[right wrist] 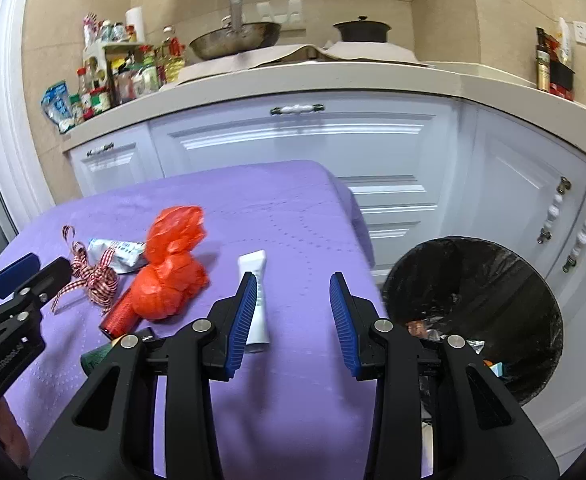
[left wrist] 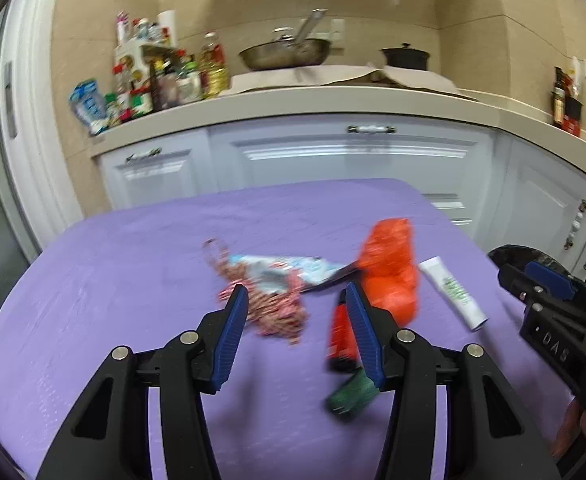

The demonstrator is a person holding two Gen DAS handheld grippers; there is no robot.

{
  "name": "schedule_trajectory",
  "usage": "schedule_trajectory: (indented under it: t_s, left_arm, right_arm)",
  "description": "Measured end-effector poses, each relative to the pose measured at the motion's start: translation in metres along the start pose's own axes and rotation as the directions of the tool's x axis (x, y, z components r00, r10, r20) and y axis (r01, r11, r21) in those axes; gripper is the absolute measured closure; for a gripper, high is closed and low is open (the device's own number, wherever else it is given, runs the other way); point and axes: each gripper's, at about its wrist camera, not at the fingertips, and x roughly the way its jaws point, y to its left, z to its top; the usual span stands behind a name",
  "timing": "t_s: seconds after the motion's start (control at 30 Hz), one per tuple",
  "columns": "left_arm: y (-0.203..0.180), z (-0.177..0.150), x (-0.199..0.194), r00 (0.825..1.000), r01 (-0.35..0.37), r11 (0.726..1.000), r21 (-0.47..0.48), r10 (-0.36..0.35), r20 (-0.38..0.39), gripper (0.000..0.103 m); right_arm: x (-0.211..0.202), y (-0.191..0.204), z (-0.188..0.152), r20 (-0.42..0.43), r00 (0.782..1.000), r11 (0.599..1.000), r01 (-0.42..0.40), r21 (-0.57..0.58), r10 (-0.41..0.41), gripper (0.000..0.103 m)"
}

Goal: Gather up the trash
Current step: 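Move both open tools back over the table, then grasp the white green-print tube with the right tool while the left tool grasps the green bottle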

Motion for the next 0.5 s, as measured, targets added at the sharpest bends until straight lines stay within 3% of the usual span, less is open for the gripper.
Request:
schedule_trajectory:
  t_s: [0.2,0.5]
  left_arm:
    - [0.028,-0.008,0.006,0.999,-0.027,0.999,-0.039,0.026,-0.038,0.052]
    - [0.040,-0.016,0.015,0.996,0.015,0.998,-0.058,-0.020,-0.087,0.052]
  right_arm:
    - [0.015,0.020,0.003,-0.045,0.999,1.000,-0.001,-0.023,0.000,0.066]
    - [0.047,0.027,0.004,-0.178,0.984,1.000,-0.001,-0.023,-0.003,0.066]
